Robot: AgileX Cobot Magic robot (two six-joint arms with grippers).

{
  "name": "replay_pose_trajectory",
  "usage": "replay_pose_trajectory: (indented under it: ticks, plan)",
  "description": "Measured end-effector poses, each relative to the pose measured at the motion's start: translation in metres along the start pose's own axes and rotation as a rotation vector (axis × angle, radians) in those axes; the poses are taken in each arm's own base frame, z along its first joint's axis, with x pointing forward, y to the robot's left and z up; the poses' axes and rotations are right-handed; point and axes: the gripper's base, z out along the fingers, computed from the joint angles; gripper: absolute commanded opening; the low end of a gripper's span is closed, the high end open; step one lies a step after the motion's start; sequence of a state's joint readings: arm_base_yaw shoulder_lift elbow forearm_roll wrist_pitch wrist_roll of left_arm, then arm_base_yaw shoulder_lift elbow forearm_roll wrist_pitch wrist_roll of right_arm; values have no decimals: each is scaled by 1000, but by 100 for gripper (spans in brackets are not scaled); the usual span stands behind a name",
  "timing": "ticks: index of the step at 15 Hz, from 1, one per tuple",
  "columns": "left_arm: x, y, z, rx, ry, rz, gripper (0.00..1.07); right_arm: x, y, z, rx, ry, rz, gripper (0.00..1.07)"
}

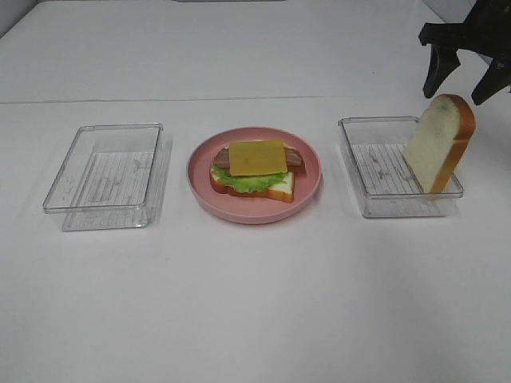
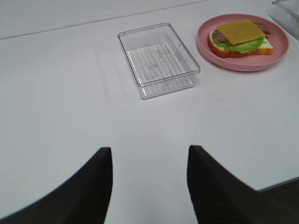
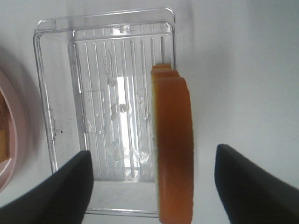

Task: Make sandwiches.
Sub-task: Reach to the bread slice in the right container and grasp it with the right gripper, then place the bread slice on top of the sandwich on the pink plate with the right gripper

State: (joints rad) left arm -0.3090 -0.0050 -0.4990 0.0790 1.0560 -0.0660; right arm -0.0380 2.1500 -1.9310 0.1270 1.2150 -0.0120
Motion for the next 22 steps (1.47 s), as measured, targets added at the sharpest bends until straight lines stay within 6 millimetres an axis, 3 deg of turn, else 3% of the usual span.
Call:
replay_pose_trajectory:
  ticks: [5,10,12,15,16,20,22]
  plan:
    - [0,0,0,0,0,0,49,0,-3,27,2,59,7,69]
    - [0,0,0,0,0,0,49,8,-5,40,3,108,14,57]
    - [0,0,0,0,0,0,49,10,-6,43,5,120,15,43]
    - [0,0,0,0,0,0,49,10,-6,43,5,120,15,4]
    - [0,0,0,0,0,0,49,10,-6,43,5,120,15,0]
    - [0,0,0,0,0,0,49,10,-5,39,4,113,14,0]
    - [0,0,0,0,0,0,49,9,-2,23,-14,78,17,0]
